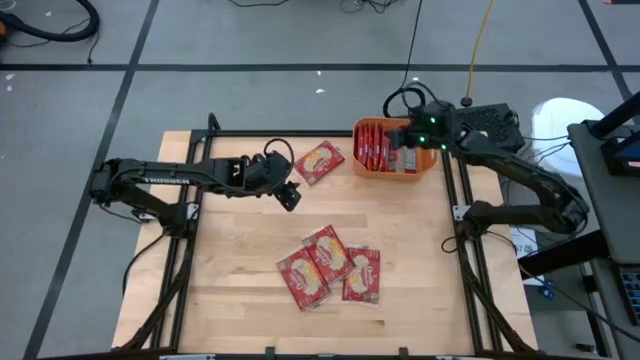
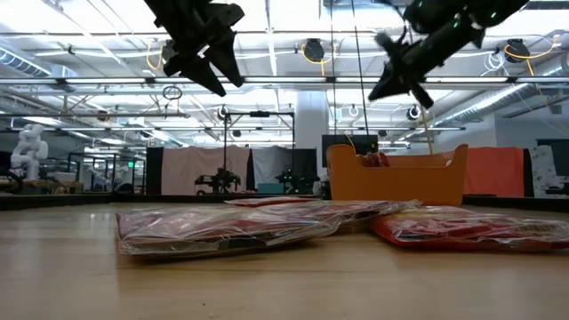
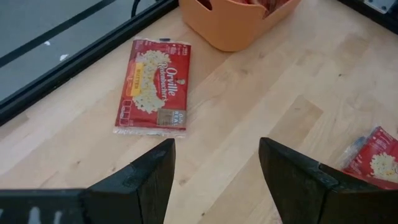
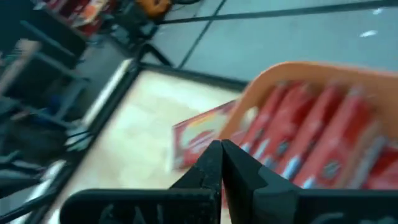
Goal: Sort popcorn bags into baskets
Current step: Put the red popcorn bag into the orange bin
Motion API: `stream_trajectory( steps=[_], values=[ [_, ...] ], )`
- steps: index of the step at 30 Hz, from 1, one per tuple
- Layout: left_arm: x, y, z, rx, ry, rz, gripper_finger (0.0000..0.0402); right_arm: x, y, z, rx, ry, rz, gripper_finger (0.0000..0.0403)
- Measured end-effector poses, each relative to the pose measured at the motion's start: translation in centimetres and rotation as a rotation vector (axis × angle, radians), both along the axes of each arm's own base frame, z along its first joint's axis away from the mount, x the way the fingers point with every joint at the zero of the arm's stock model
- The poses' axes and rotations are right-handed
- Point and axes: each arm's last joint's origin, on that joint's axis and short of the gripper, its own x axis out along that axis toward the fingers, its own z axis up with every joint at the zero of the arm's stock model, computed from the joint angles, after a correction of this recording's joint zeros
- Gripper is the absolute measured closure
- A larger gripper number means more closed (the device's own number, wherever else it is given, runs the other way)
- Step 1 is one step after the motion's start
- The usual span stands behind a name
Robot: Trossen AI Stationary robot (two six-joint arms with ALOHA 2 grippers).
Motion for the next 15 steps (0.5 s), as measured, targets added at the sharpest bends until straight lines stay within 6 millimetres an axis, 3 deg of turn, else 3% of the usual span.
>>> stream_trajectory(
  steps=[7, 15],
  values=[
    [-0.4, 1.6, -0.2, -0.066, 0.02, -0.007, 0.0167, 0.1, 5.4, 1.5, 0.19, -0.081, 0.074, 0.0403],
    [-1.2, 1.9, -2.1, -0.212, 0.104, -0.065, 0.0167, 1.5, 11.5, 1.2, 0.357, -0.055, 0.087, 0.0403]
  ],
)
